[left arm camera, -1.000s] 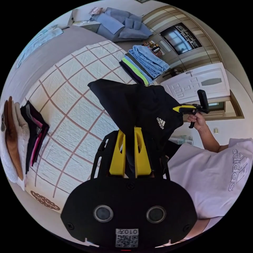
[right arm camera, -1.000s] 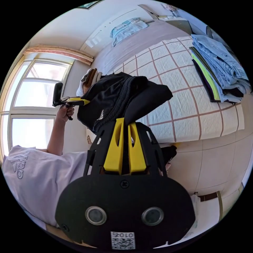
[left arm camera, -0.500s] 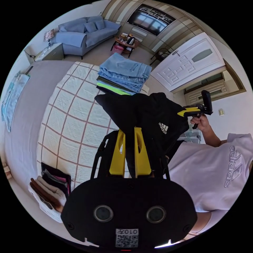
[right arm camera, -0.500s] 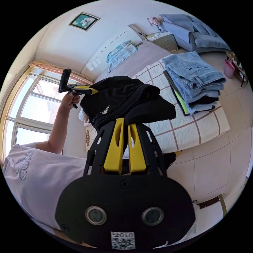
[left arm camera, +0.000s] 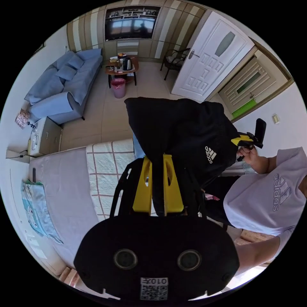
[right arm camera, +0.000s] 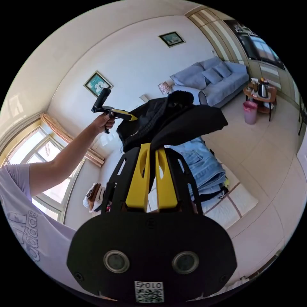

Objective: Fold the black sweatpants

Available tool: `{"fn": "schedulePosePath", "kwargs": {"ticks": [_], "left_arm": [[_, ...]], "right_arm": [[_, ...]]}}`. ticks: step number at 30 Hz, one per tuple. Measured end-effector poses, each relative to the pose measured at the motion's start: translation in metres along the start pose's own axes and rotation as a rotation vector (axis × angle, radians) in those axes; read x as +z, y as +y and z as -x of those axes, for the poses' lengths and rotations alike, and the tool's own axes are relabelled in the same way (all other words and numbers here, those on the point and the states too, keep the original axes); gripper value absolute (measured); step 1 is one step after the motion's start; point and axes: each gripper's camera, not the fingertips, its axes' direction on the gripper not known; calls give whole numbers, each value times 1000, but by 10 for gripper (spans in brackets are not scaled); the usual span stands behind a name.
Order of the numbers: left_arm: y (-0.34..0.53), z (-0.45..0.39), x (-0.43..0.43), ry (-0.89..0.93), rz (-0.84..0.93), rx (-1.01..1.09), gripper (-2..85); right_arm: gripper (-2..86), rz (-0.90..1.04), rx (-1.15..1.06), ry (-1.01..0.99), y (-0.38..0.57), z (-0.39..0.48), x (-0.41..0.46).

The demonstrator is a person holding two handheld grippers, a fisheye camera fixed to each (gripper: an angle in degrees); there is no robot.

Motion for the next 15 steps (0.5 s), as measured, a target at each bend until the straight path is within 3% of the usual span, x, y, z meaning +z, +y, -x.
{"fn": "schedulePosePath", "kwargs": {"ticks": [4,8,11,15], "left_arm": [[-47,41,110,59,174,-54,69],[-61,50,210,72,286,-126,67],[-69,53,201,92,199,-102,66],[-97,35,149,27,132,128,65]], "right_arm": [[41,266,200,72,34,-75,89],[40,288,213,54,35,-87,94],[39,303,119,93,12,-75,91],[39,272,-66,167,-17,-33,76]]}}
